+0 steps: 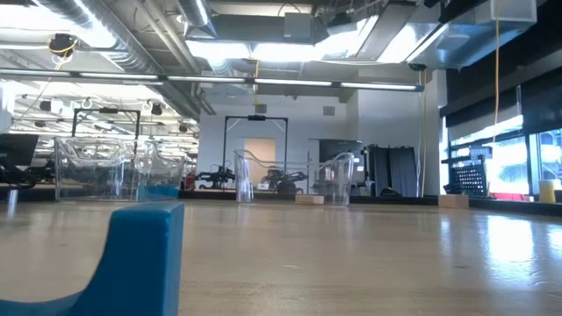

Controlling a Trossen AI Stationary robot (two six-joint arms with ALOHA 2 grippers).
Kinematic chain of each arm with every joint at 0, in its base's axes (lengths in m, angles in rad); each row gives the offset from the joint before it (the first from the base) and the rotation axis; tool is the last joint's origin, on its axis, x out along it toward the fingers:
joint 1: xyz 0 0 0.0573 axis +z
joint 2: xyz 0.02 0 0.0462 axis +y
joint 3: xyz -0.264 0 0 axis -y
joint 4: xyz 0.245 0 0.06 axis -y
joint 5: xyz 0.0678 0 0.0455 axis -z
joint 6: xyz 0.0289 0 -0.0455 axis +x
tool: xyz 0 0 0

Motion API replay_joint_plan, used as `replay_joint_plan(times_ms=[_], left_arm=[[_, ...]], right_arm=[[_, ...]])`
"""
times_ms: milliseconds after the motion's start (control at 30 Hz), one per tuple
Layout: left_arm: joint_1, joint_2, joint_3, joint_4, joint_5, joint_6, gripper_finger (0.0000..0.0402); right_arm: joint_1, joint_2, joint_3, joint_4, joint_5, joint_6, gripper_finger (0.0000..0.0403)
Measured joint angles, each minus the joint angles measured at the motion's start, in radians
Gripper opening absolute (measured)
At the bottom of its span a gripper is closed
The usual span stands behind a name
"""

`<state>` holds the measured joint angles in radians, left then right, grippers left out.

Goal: Sort & place blocks by color
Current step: Put the light blue block into the bottom transparent bin

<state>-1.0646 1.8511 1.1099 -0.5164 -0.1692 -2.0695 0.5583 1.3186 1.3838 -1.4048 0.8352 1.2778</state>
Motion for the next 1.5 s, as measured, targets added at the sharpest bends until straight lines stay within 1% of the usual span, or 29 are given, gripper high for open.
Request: replay_joint_plan(times_ms=[100, 167, 233, 333, 500, 700, 867, 933, 1000, 1067, 1233, 1300, 1367, 1433, 1500], left_arm=[[0.001, 0.000, 0.000, -0.042, 0.006, 0.032, 0.0177], [0.009, 0.000, 0.001, -0.083, 0.029, 0.043, 0.0167], [0.019, -0.001, 0.004, -0.142, 0.055, 0.062, 0.0151], [0.036, -0.009, 0.003, -0.227, 0.067, 0.067, 0.0126], [0.076, -0.043, -0.004, -0.292, 0.052, 0.147, 0.0126], [0.145, -0.175, -0.004, -0.333, -0.025, 0.251, 0.0126], [0.224, -0.323, -0.004, -0.353, -0.171, 0.386, 0.0126], [0.266, -0.382, -0.004, -0.351, -0.200, 0.482, 0.0126], [0.318, -0.440, -0.003, -0.349, -0.201, 0.604, 0.0126], [0.380, -0.487, -0.003, -0.342, -0.163, 0.724, 0.0126], [0.566, -0.544, -0.003, -0.275, 0.064, 1.045, 0.0126], [0.640, -0.552, -0.002, -0.227, 0.137, 1.155, 0.0126], [0.702, -0.551, -0.002, -0.176, 0.186, 1.249, 0.0126], [0.755, -0.552, -0.002, -0.109, 0.238, 1.342, 0.0125], [0.803, -0.552, -0.002, -0.059, 0.295, 1.430, 0.0126]], right_arm=[[0.000, 0.000, 0.000, 0.000, 0.000, 0.000, 0.0250], [0.000, 0.000, 0.000, 0.003, 0.000, 0.001, 0.0250], [0.000, 0.000, 0.000, 0.004, -0.001, 0.002, 0.0250], [0.000, 0.000, 0.000, 0.012, -0.001, 0.002, 0.0250], [0.000, 0.001, 0.000, 0.030, -0.001, 0.001, 0.0250], [0.000, 0.000, 0.000, 0.032, 0.000, 0.001, 0.0250], [0.000, 0.003, 0.000, 0.033, 0.002, -0.020, 0.0250], [0.000, 0.004, 0.000, 0.038, 0.002, -0.091, 0.0250], [-0.002, 0.008, 0.000, 0.046, 0.004, -0.203, 0.0250], [-0.006, 0.016, 0.000, 0.050, 0.010, -0.353, 0.0250], [-0.034, 0.033, 0.000, 0.134, 0.010, -0.730, 0.0249], [-0.046, 0.041, -0.001, 0.194, 0.010, -0.871, 0.0246], [-0.061, 0.049, -0.001, 0.266, 0.009, -0.994, 0.0243], [-0.077, 0.059, -0.001, 0.352, -0.013, -1.106, 0.0240], [-0.096, 0.071, -0.001, 0.429, -0.071, -1.220, 0.0236]])
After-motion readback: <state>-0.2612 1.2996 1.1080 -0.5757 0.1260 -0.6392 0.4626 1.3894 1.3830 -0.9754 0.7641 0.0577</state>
